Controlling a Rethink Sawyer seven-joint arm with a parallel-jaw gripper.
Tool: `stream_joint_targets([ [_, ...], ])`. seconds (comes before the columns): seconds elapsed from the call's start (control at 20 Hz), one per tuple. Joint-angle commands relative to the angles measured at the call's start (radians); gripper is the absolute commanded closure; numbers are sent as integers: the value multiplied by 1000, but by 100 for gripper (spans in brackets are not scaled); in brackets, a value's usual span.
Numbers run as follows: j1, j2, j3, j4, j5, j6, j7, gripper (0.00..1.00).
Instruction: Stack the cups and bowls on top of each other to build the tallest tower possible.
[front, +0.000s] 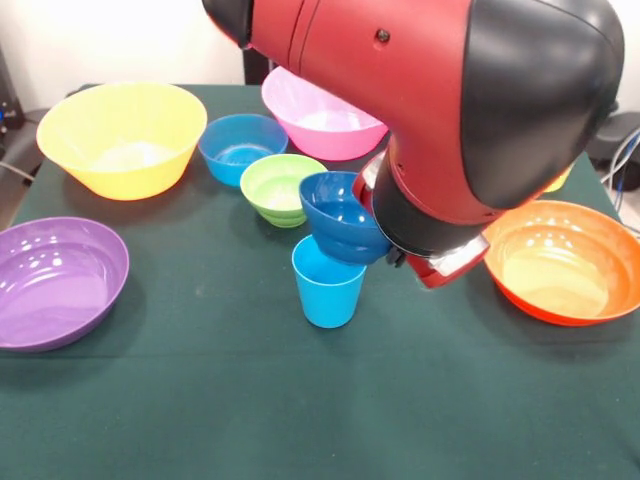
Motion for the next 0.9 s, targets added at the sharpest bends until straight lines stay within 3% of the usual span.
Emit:
stream_joint_targets([
  [0.05, 2, -21, 178, 77, -121, -89, -16, 100],
  [0.6, -34, -17, 223, -1, -164, -63, 12, 100],
  [0.9, -10, -31, 260, 7, -177, -35, 30, 100],
])
